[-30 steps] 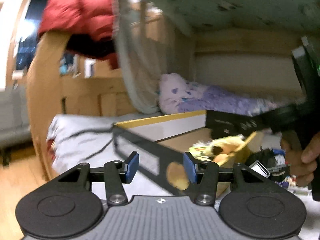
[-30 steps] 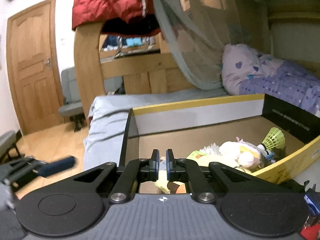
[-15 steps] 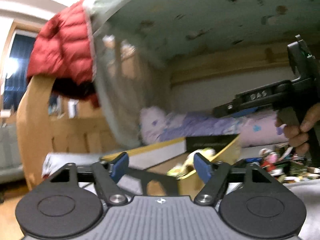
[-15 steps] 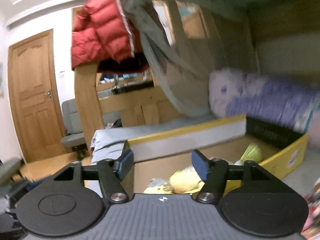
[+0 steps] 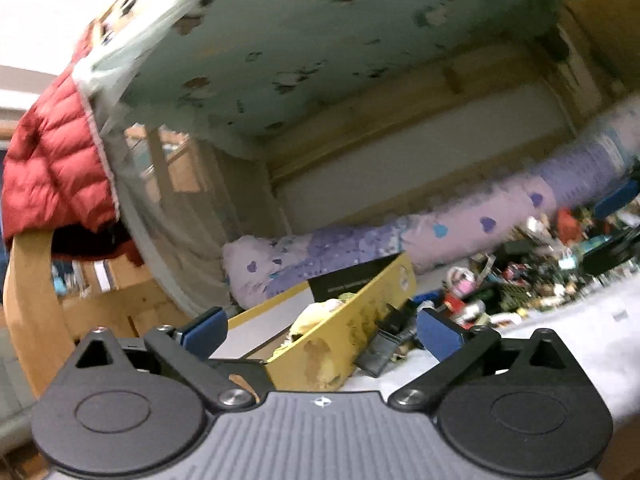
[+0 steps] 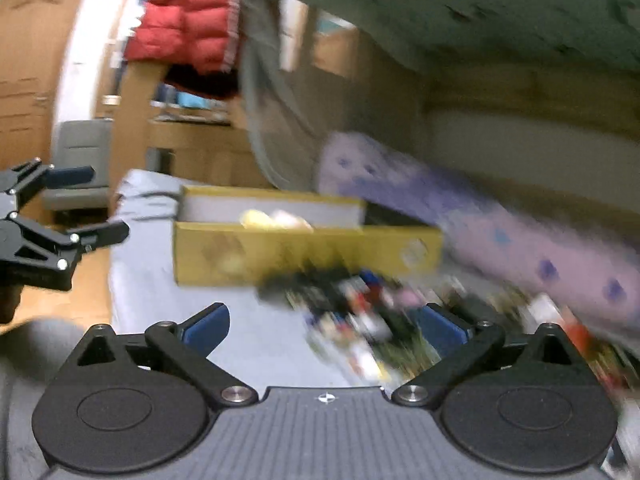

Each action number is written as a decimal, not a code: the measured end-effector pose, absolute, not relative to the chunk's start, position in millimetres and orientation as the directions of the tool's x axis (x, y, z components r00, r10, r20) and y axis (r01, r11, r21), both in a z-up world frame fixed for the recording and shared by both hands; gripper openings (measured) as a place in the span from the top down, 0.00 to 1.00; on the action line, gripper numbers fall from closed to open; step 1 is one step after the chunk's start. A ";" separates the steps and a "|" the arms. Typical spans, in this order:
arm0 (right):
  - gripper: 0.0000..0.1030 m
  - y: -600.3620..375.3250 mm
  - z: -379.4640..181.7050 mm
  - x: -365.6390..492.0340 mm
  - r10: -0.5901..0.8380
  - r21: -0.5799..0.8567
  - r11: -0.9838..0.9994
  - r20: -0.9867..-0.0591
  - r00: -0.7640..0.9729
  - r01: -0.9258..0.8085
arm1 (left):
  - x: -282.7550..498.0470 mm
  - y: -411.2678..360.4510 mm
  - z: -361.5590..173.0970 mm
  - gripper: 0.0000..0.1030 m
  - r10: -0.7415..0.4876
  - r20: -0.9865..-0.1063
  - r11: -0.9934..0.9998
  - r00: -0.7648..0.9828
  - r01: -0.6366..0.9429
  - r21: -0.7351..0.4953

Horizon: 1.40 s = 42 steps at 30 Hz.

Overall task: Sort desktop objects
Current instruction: 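Move both open grippers back over the LEGO pile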

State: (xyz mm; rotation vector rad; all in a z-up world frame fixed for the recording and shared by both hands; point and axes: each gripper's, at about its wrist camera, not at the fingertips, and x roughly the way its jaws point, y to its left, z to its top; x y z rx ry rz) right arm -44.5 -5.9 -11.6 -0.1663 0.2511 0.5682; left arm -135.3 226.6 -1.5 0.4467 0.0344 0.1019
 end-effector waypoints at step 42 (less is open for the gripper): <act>0.09 -139.5 -30.3 -141.9 0.241 0.120 0.970 -0.503 0.830 -0.209 | -90.3 48.1 -24.8 0.24 -0.127 -0.508 0.972 0.852 0.209 0.106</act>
